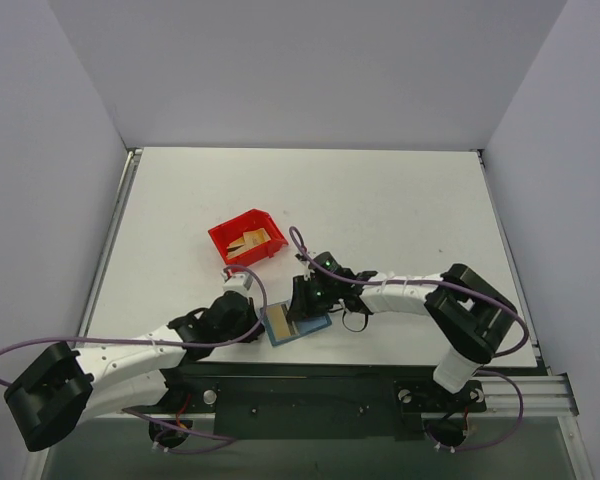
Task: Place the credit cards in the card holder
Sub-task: Insert the credit card into the card holder, then pick up the storage box at the center of the board.
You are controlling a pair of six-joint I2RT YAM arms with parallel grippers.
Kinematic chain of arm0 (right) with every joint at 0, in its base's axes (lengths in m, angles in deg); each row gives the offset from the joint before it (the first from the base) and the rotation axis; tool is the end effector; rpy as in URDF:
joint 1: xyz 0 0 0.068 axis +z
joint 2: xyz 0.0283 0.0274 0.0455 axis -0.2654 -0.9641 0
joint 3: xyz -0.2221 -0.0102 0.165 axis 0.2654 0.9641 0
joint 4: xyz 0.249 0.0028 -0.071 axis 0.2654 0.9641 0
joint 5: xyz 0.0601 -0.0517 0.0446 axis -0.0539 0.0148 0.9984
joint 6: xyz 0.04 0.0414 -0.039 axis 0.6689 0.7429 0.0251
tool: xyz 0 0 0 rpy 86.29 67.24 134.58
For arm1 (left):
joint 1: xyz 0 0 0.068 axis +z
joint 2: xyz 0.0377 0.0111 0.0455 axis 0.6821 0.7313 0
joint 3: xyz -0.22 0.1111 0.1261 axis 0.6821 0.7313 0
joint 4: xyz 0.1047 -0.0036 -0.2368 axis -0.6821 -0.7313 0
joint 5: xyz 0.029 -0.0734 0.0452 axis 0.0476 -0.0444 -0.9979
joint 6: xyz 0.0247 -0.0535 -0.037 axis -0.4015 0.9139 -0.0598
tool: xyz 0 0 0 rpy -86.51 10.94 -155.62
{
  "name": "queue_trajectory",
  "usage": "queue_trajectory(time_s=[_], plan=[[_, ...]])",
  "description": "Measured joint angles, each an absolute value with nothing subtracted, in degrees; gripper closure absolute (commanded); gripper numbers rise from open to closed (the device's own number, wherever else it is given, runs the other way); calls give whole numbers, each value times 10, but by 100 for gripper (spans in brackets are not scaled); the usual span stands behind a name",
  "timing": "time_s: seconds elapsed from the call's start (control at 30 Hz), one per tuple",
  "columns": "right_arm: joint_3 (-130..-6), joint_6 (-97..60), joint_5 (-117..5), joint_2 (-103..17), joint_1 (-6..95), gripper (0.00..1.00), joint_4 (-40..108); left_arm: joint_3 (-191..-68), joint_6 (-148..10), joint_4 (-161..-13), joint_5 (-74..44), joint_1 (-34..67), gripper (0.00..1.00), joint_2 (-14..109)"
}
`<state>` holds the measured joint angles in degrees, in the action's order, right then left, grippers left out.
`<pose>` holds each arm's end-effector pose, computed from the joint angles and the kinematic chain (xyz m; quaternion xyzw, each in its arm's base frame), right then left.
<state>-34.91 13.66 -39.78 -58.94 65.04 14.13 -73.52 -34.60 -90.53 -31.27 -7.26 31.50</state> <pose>0.2062 0.2777 0.1454 -0.1728 0.8560 0.4461 0.1960 0.1298 -0.1439 0.1300 0.0080 0.9212 -0.2422 0.3043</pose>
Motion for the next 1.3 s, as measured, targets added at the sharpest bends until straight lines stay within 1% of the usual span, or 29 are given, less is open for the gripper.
queue_trajectory(time_s=[0.2,0.4,0.47,0.5,0.53,0.57,0.63,0.67,0.87,0.9,0.93,1.03,1.1,1.3], plan=[[-366,104,-445,-528,657,72,211,-742,-336,-986,-342,-73,99,247],[-393,88,-481,-499,649,70,249,-804,-329,-1067,-372,-72,87,209],[-398,87,-488,-497,640,69,260,-829,-329,-1089,-383,-70,81,202],[-400,86,-489,-497,635,69,266,-843,-329,-1101,-388,-68,76,199],[-404,87,-490,-497,627,68,273,-858,-331,-1112,-394,-66,74,197],[-407,87,-490,-497,619,68,280,-873,-332,-1123,-400,-61,67,195],[-418,88,-490,-497,599,68,293,-901,-337,-1141,-412,-44,60,193],[-424,89,-489,-497,589,68,297,-913,-340,-1147,-417,-31,58,193],[-463,90,-480,-497,544,68,311,-966,-354,-1155,-419,101,44,220],[-468,90,-480,-497,543,68,313,-969,-356,-1152,-416,121,43,226],[-471,90,-478,-496,543,68,313,-970,-358,-1148,-408,148,35,233],[-472,89,-473,-495,544,68,317,-971,-363,-1129,-376,220,34,262],[-471,89,-471,-492,544,68,322,-971,-364,-1111,-356,250,34,288],[-459,89,-470,-460,544,68,326,-973,-373,-1058,-301,284,33,373]])
